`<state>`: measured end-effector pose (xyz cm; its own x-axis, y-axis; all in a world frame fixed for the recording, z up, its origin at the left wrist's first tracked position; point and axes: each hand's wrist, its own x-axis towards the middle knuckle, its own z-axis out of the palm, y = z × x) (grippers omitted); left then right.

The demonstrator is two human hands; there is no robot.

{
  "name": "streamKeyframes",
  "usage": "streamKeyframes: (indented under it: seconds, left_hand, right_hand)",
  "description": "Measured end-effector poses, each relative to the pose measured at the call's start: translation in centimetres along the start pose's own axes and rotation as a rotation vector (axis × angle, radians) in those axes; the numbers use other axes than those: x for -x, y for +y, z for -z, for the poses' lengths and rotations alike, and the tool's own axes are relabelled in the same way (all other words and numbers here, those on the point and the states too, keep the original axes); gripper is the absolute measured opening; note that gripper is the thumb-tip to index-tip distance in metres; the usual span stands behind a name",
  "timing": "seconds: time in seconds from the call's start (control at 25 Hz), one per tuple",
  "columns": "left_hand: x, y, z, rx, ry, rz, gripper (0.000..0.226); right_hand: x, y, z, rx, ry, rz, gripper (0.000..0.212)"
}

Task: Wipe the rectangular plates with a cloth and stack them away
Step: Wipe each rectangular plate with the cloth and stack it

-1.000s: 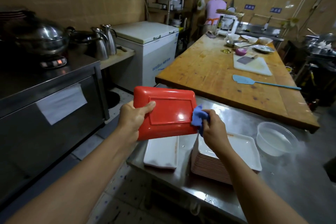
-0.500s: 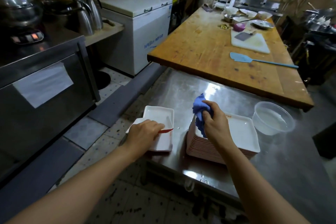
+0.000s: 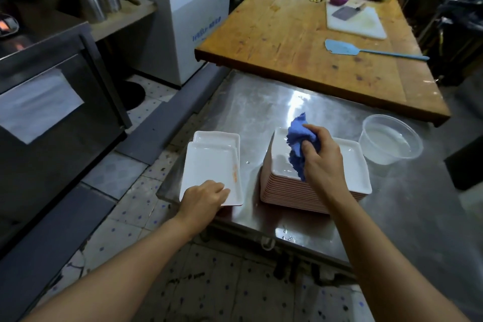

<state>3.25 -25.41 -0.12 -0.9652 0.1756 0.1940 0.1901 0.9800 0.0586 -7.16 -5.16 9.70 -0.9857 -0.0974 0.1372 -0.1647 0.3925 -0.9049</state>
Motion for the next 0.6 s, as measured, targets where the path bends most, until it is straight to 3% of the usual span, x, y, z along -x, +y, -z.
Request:
streamKeyframes:
  seconds: [0.2,0.48,0.6]
  left_hand:
    - [-0.4,-1.1,-1.9,0.111,-0.064,0.005,0.048]
    - [-1.9,-2.8,-3.8,0.138,-0.123,0.013,0.054]
    - [-2.5,-3.0,-4.1,0.085,-0.218,0.076,0.054]
  right_hand:
    - [-0.4,1.1,0.6,-0.031,0.019,-0.037,0.030]
    - [-0.9,2.3,1.7,-0.050,0.053,-0.053,0.029]
    - [-1.1,2.6,2.2,-0.046,0.066,-0.068,0.028]
